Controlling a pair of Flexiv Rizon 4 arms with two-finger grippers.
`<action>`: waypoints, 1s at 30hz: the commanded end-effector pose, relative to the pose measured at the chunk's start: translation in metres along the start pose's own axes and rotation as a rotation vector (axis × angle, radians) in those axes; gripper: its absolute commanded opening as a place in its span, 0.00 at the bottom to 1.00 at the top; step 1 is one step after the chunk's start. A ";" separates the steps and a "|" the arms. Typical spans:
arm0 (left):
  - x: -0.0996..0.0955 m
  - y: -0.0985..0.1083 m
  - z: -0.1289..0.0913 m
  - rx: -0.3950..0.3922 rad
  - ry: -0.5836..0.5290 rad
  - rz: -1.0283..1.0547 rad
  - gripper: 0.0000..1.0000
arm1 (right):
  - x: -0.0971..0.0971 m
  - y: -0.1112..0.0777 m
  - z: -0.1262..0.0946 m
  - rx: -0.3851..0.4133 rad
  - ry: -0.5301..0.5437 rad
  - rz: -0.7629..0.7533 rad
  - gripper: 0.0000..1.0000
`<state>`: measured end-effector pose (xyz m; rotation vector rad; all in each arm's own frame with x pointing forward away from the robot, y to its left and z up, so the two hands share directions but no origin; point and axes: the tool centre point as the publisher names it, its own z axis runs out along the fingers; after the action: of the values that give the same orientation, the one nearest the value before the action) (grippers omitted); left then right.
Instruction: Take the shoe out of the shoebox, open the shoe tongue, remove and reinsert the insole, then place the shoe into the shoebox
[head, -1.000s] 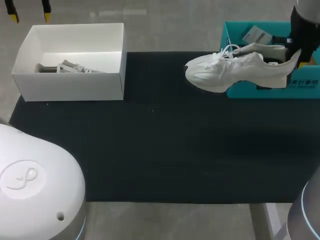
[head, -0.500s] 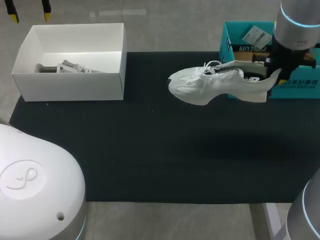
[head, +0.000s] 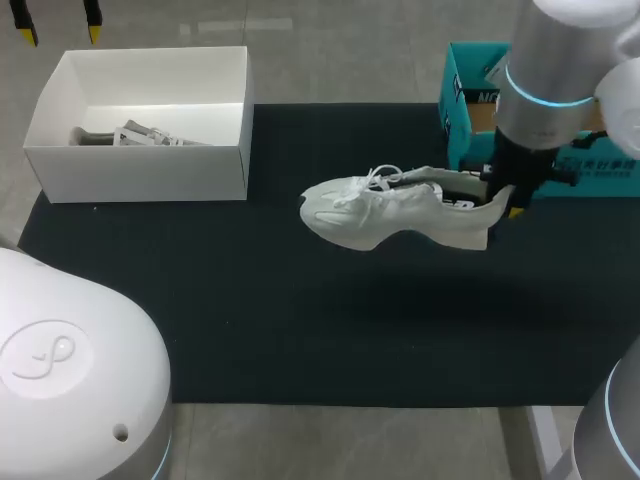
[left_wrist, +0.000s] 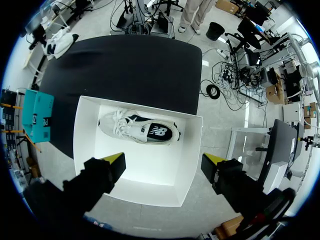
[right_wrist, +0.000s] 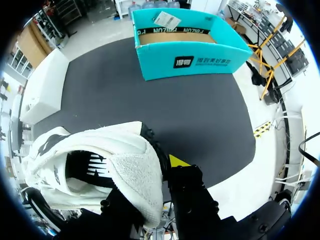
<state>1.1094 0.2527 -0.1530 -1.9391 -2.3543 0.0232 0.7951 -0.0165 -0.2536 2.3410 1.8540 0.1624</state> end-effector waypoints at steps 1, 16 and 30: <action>0.000 0.000 0.000 0.000 0.002 0.001 1.00 | 0.009 0.004 0.016 0.015 -0.006 0.003 0.00; 0.000 0.000 0.000 0.000 0.002 0.001 1.00 | 0.028 -0.002 0.053 0.089 0.021 0.027 0.00; 0.000 0.000 0.000 0.000 0.002 0.001 1.00 | 0.044 -0.033 0.093 0.139 -0.043 0.007 0.00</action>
<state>1.1094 0.2528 -0.1530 -1.9391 -2.3544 0.0233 0.7861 0.0194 -0.3443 2.4349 1.9077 0.0109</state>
